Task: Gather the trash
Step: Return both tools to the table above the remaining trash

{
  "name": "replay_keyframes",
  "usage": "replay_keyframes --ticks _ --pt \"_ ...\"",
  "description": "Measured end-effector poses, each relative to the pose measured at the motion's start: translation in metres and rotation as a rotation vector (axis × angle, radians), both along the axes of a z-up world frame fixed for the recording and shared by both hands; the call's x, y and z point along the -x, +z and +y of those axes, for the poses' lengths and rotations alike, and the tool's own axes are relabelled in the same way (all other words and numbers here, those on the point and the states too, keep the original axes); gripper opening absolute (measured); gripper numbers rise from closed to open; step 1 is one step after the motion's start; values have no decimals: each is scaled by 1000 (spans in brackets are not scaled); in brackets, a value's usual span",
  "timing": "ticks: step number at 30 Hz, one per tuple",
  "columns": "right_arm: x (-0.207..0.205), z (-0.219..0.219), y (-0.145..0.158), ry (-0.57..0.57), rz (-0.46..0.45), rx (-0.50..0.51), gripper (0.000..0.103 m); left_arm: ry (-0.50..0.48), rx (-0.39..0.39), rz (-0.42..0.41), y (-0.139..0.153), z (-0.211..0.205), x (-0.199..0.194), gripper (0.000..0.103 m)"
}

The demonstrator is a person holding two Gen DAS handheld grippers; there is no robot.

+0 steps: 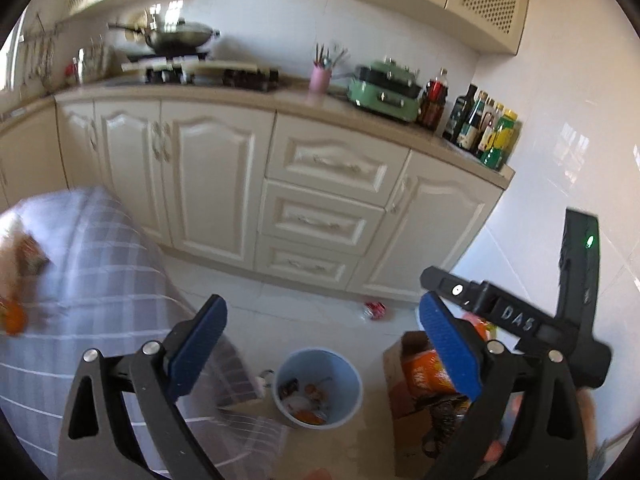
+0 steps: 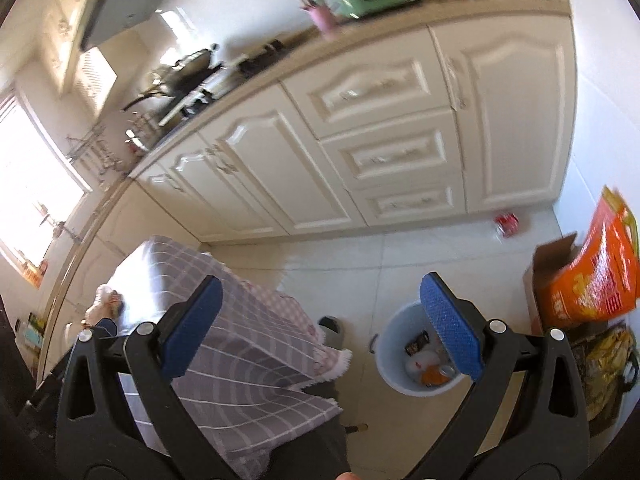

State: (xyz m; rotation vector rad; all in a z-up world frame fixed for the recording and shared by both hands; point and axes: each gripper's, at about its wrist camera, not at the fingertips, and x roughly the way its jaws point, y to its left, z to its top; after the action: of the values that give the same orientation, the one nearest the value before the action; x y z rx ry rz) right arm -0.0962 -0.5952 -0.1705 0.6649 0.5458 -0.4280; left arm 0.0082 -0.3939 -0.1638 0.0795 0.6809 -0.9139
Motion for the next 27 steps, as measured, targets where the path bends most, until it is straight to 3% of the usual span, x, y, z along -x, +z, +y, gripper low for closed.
replay_keyframes --ticks 8,15,22,27 --pt "-31 67 60 133 -92 98 97 107 22 -144 48 81 -11 96" --pt "-73 134 90 274 -134 164 97 234 13 -252 76 158 -31 96" --pt "-118 199 96 416 -132 208 97 369 3 -300 81 229 -53 96" --pt "-152 245 89 520 -106 239 97 503 -40 -295 65 277 -85 97"
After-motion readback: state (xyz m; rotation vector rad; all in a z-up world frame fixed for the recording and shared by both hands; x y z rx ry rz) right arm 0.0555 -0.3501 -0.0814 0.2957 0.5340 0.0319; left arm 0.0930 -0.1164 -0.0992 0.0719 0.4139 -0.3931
